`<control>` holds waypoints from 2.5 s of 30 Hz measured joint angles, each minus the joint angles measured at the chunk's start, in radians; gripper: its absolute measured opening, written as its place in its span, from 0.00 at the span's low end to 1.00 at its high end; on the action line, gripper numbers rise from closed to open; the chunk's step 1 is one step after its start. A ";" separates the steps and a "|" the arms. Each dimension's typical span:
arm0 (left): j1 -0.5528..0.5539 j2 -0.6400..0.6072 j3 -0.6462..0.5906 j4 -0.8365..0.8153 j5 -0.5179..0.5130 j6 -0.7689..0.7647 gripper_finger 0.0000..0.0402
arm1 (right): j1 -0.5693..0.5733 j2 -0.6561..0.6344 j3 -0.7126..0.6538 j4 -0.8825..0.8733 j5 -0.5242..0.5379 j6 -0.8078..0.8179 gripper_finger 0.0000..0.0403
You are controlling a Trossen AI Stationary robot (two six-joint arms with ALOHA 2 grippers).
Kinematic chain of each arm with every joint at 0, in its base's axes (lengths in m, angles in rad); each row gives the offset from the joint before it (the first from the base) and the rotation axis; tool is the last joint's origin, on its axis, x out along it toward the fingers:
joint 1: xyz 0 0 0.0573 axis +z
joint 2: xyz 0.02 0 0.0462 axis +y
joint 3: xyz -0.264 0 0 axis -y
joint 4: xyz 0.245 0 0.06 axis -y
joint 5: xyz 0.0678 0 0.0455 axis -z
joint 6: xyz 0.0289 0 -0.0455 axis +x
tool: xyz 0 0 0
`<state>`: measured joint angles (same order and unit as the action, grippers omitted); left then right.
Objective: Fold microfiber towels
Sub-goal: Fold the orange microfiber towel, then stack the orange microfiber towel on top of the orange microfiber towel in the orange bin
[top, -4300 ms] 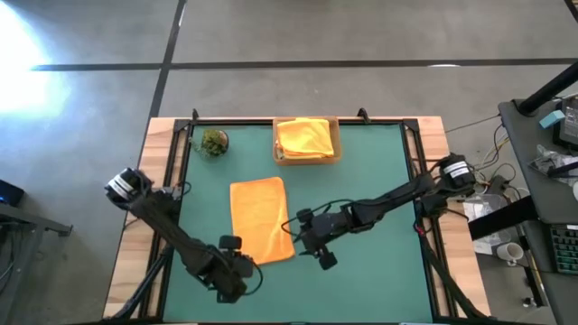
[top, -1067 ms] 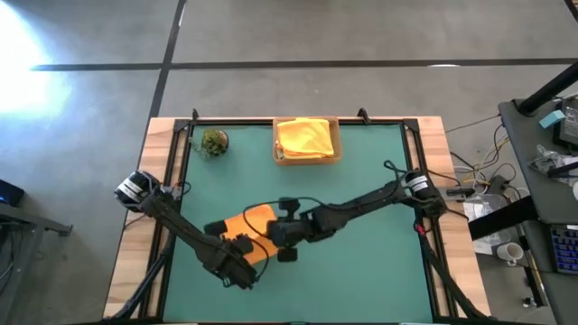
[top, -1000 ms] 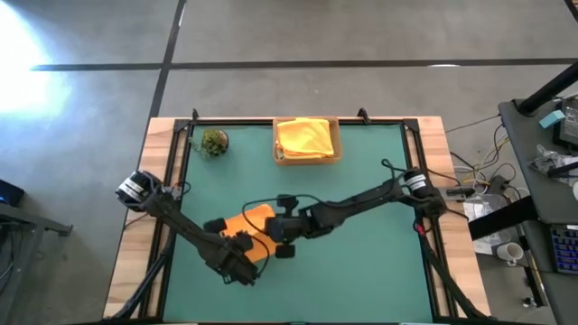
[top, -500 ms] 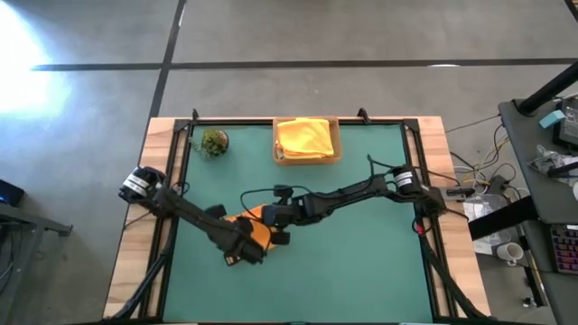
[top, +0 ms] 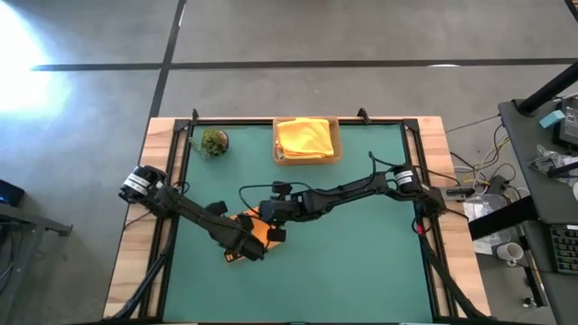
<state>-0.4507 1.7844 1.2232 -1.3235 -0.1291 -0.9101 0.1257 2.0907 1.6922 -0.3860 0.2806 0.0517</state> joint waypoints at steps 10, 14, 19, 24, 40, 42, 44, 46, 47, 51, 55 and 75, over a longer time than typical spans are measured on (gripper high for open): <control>0.005 0.000 0.003 -0.113 0.006 0.000 0.35 | -0.007 -0.009 0.071 -0.252 -0.003 -0.019 0.40; 0.006 -0.001 0.015 -0.252 0.055 0.001 0.44 | -0.008 -0.022 0.114 -0.448 -0.003 -0.018 0.41; -0.021 -0.077 0.037 -0.186 0.113 -0.025 0.47 | -0.008 -0.068 0.109 -0.628 -0.004 -0.024 0.39; -0.123 -0.140 0.063 -0.087 0.048 -0.140 0.47 | 0.013 -0.151 0.022 -0.712 -0.036 -0.026 0.36; -0.389 -0.014 0.053 0.240 -0.173 -0.177 0.47 | 0.093 -0.389 -0.459 -0.039 -0.334 -0.053 0.35; -0.388 0.005 0.050 0.243 -0.180 -0.176 0.47 | 0.097 -0.379 -0.466 0.024 -0.334 -0.056 0.35; -0.387 0.021 0.048 0.242 -0.198 -0.175 0.47 | 0.097 -0.367 -0.466 0.059 -0.335 -0.089 0.36; -0.387 0.030 0.047 0.244 -0.229 -0.175 0.47 | 0.097 -0.351 -0.462 0.089 -0.336 -0.115 0.37; -0.387 0.035 0.047 0.243 -0.247 -0.175 0.47 | 0.097 -0.342 -0.459 0.098 -0.337 -0.116 0.38; -0.386 0.054 0.045 0.253 -0.268 -0.164 0.47 | 0.097 -0.312 -0.428 0.146 -0.338 -0.128 0.42; -0.386 0.057 0.039 0.319 -0.254 -0.104 0.47 | 0.098 -0.265 -0.391 0.144 -0.341 -0.207 0.47; -0.350 0.062 -0.085 0.373 -0.243 -0.104 0.47 | 0.106 -0.025 -0.193 0.182 -0.258 -0.385 0.49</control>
<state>-0.8011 1.8465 1.1384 -0.9502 -0.3720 -1.0142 0.2314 2.0653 1.4993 -0.2039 0.0223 -0.3332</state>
